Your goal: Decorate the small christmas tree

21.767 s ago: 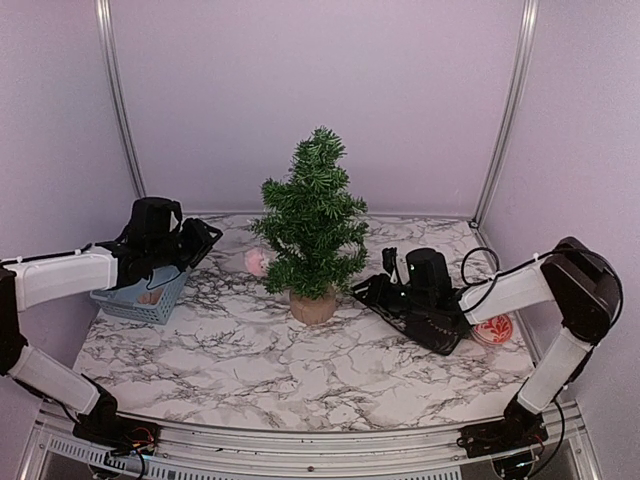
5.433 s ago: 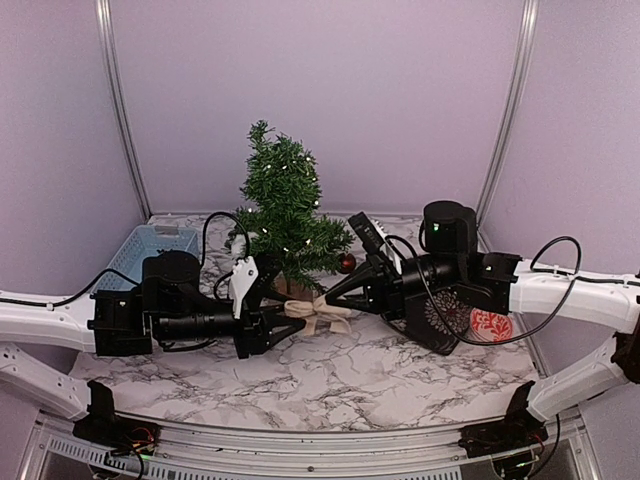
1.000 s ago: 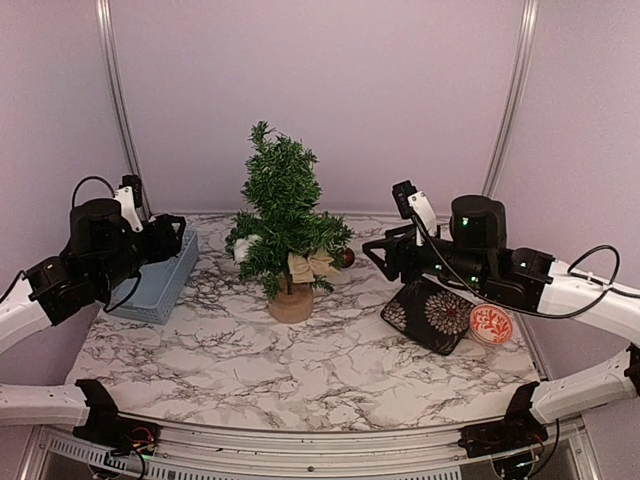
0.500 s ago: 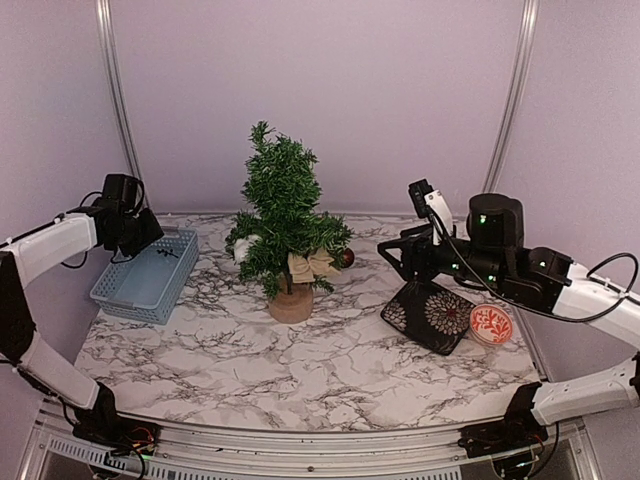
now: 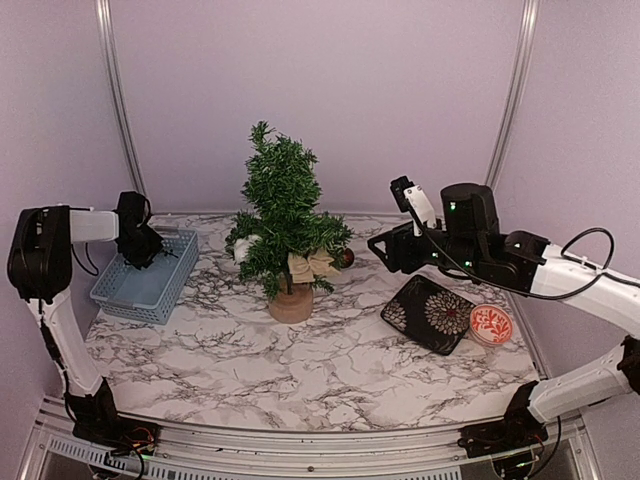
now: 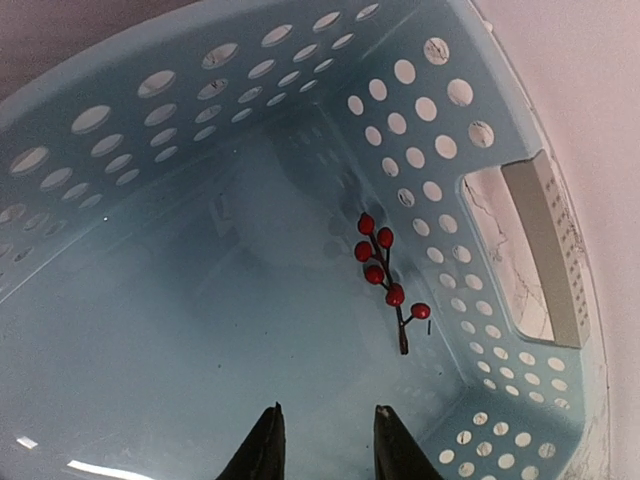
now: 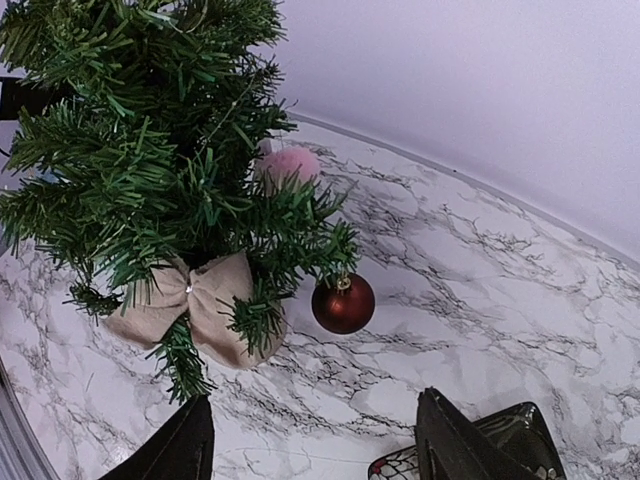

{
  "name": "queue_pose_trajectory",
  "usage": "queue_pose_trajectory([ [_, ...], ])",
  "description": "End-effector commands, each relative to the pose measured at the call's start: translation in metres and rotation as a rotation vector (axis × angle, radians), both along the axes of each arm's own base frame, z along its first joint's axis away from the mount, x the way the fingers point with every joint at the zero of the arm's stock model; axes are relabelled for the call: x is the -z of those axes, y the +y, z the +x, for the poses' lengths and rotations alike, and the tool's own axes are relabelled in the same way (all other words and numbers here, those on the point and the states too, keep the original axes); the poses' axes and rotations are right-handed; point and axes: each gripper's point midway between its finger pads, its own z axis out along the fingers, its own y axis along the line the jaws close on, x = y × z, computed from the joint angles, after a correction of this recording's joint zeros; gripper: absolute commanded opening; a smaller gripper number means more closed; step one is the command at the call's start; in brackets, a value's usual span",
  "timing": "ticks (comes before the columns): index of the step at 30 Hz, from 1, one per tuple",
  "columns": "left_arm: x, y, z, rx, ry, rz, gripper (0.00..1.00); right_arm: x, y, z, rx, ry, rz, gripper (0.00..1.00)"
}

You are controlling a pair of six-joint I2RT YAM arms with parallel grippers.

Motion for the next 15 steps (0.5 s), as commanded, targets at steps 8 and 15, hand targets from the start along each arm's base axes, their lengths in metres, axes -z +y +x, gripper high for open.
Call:
queue_pose_trajectory([
  [8, 0.014, 0.021, 0.051, -0.083, -0.101, -0.076, 0.32, -0.012, 0.007, 0.023, 0.018, -0.004, -0.022, 0.67],
  [15, 0.026, 0.025, 0.075, -0.094, -0.125, -0.089, 0.33, -0.008, 0.013, 0.029, 0.016, 0.009, -0.036, 0.67],
])
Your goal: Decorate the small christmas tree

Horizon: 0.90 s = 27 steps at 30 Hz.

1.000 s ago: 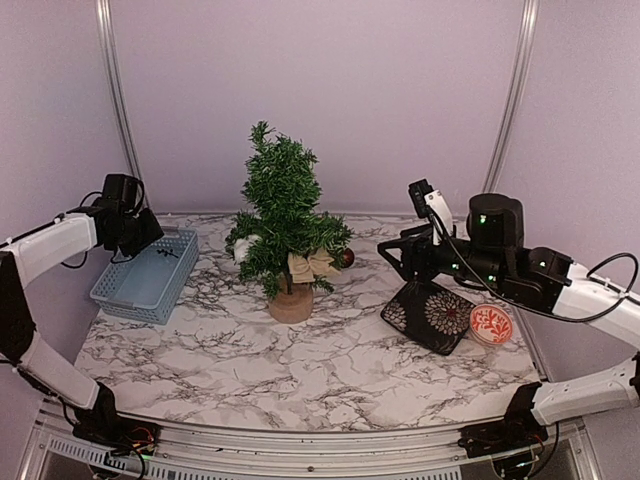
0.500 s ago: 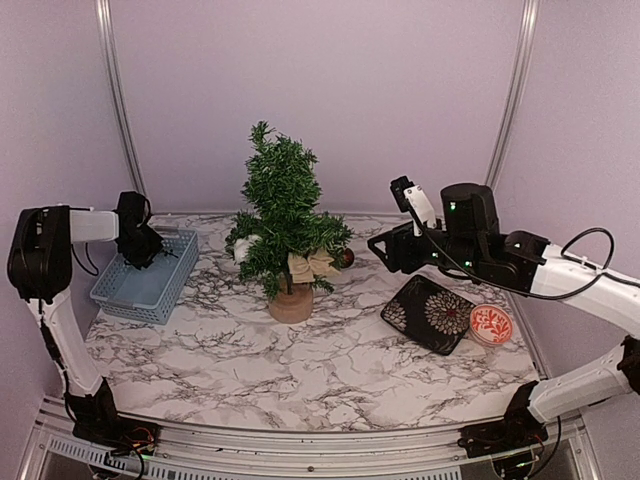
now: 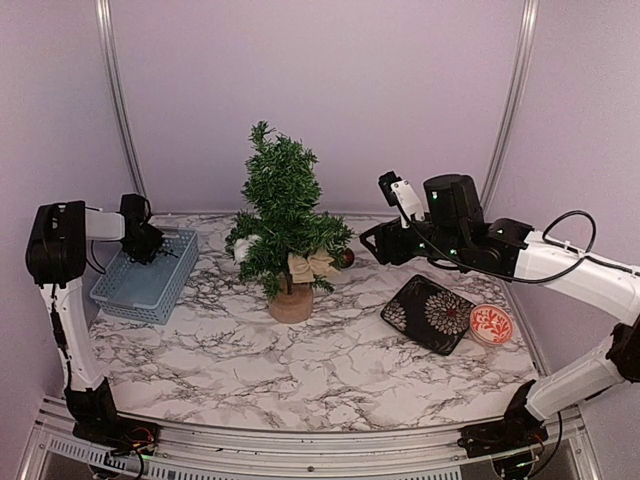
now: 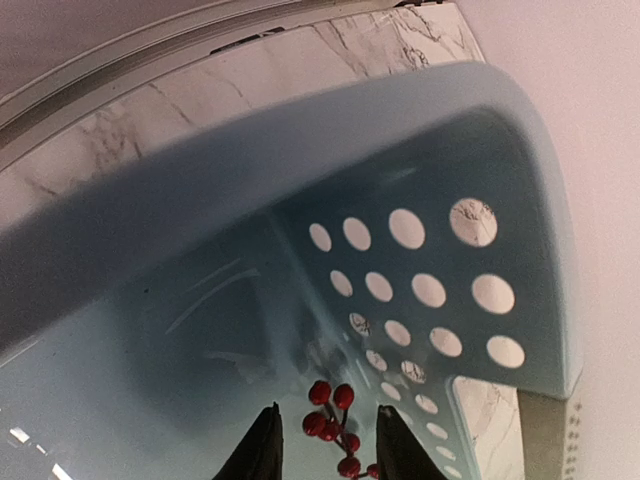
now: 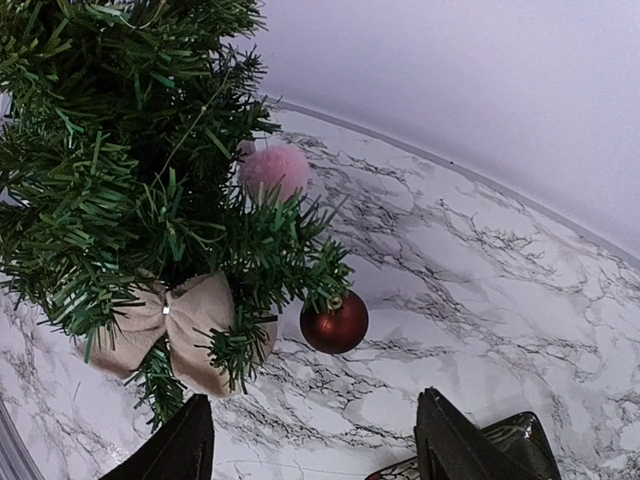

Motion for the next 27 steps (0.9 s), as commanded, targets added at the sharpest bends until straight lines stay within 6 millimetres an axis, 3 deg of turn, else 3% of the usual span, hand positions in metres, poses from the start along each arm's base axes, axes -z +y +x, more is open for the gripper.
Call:
queue_pose_trajectory([
  [1, 0.003, 0.0, 0.021, 0.003, -0.042, -0.033, 0.32, -0.015, 0.002, 0.008, 0.005, -0.018, 0.002, 0.67],
  [7, 0.022, -0.001, 0.023, -0.012, -0.019, -0.059, 0.3, -0.013, 0.003, 0.013, 0.014, -0.013, -0.016, 0.67],
  [14, 0.037, -0.002, 0.024, -0.018, -0.003, -0.081, 0.2, -0.012, 0.005, 0.015, 0.015, -0.001, -0.016, 0.67],
  [27, 0.033, -0.006, 0.007, -0.01, -0.001, -0.1, 0.17, -0.014, 0.004, 0.01, 0.016, 0.011, 0.006, 0.67],
])
